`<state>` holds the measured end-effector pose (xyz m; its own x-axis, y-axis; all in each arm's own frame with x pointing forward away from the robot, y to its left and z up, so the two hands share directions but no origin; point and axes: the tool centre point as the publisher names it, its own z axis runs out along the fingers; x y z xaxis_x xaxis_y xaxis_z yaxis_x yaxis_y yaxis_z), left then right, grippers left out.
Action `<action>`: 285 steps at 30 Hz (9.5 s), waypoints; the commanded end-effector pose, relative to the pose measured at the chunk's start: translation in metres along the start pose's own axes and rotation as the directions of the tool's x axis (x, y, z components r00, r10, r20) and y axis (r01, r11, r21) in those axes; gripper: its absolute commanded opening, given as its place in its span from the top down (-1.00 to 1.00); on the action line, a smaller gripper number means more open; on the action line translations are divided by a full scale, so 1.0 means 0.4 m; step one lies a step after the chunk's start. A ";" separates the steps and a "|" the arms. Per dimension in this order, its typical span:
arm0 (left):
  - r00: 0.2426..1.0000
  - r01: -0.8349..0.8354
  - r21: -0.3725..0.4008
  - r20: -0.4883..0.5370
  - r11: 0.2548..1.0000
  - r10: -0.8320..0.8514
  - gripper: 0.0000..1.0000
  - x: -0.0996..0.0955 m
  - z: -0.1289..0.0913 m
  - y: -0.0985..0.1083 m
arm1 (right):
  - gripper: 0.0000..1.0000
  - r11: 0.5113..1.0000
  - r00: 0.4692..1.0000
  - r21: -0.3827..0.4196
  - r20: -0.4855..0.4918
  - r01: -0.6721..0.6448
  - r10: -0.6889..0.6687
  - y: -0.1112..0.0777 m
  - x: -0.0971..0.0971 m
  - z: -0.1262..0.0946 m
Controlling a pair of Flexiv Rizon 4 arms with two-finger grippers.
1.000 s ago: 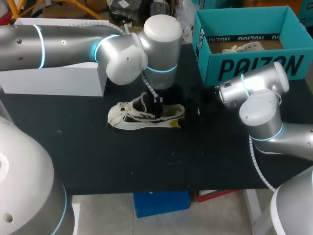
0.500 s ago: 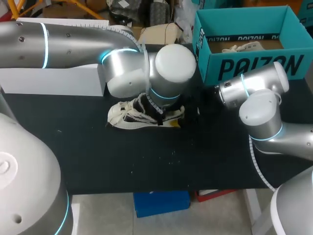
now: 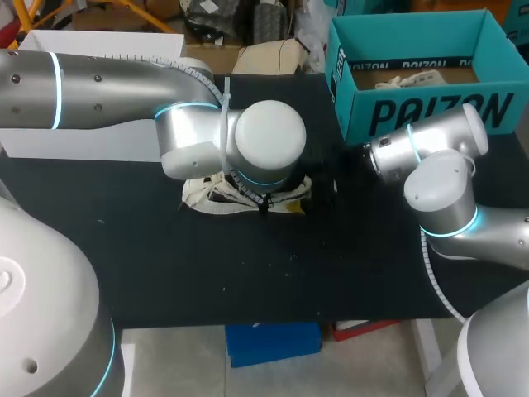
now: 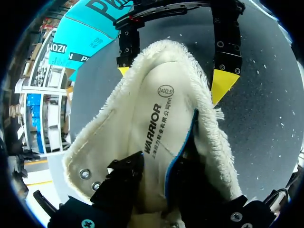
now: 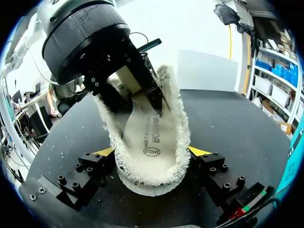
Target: Take the shoe out of the shoebox, open the shoe tongue, remove and reinsert the insole, then place the shoe into the shoebox
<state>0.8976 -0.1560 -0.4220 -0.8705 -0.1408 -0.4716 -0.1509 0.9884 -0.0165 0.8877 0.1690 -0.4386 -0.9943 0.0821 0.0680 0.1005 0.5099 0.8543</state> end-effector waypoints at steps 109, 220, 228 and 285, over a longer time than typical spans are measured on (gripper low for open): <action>0.929 -0.023 0.734 -0.235 0.679 0.286 1.00 0.017 -0.490 -0.256 | 1.00 1.000 1.000 0.003 -0.003 0.000 0.000 -0.006 0.005 0.007; 0.735 0.645 0.753 -0.566 -0.127 0.373 1.00 0.024 -1.536 -0.316 | 1.00 1.000 1.000 0.003 -0.003 0.000 0.000 -0.006 0.005 0.007; 0.735 0.645 0.753 -0.566 -0.127 0.373 1.00 0.024 -1.536 -0.316 | -1.00 1.000 1.000 0.021 0.010 -0.010 0.010 -0.009 0.004 -0.008; 0.735 0.645 0.753 -0.566 -0.127 0.373 1.00 0.024 -1.536 -0.316 | -1.00 0.538 0.994 0.839 -0.024 0.079 -0.108 0.076 -0.005 -0.006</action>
<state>0.6217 -0.3142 0.1178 -0.9602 0.2382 0.1461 -0.1892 -0.1698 -0.9671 0.8895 0.1753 -0.4079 -0.9999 0.0047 -0.0156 0.0015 0.9807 0.1955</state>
